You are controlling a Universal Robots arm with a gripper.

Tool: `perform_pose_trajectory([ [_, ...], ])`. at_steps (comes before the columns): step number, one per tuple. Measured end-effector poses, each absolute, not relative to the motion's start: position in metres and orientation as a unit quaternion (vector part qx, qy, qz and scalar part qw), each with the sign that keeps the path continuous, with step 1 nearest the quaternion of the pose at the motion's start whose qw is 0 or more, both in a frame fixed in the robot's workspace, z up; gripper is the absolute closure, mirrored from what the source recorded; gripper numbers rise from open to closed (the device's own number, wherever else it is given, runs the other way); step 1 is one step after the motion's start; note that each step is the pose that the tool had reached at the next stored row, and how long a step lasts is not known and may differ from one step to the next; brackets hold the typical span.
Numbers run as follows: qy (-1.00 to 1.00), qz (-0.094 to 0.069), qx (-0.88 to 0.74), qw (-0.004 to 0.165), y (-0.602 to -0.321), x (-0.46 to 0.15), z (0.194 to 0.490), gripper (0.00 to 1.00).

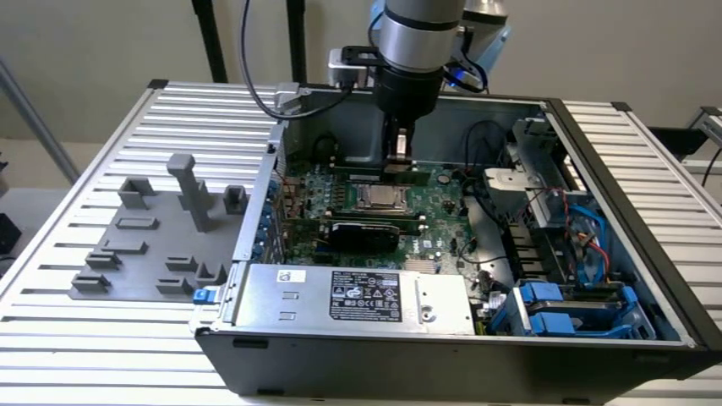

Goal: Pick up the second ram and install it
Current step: 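Insert the second ram into the second slot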

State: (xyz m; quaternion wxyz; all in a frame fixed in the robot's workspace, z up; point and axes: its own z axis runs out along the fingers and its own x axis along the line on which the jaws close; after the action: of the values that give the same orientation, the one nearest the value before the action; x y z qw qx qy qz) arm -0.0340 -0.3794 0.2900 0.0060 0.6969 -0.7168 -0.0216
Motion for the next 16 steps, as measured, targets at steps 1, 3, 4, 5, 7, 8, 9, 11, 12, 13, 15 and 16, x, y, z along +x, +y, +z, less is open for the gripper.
perform_pose_trajectory([
  [1,-0.717,-0.022,0.697,0.006,-0.38,-0.034,0.288,0.87],
  [3,-0.717,-0.022,0.696,0.006,-0.38,-0.034,0.284,0.87],
  [4,-0.718,-0.022,0.696,0.006,-0.381,-0.034,0.283,0.87],
  [5,-0.718,-0.022,0.696,0.006,-0.381,-0.034,0.281,0.87],
  [7,-0.719,-0.022,0.694,0.006,-0.382,-0.034,0.277,0.87],
  [8,-0.72,-0.022,0.694,0.006,-0.382,-0.034,0.275,0.87],
  [9,-0.721,-0.022,0.693,0.006,-0.382,-0.034,0.273,0.87],
  [11,-0.721,-0.022,0.692,0.006,-0.383,-0.034,0.27,0.87],
  [12,-0.722,-0.022,0.692,0.006,-0.383,-0.035,0.268,0.87],
  [13,-0.722,-0.022,0.691,0.006,-0.383,-0.035,0.266,0.87],
  [15,-0.722,-0.022,0.691,0.006,-0.383,-0.036,0.263,0.87],
  [16,-0.722,-0.022,0.691,0.006,-0.383,-0.036,0.261,0.87],
])
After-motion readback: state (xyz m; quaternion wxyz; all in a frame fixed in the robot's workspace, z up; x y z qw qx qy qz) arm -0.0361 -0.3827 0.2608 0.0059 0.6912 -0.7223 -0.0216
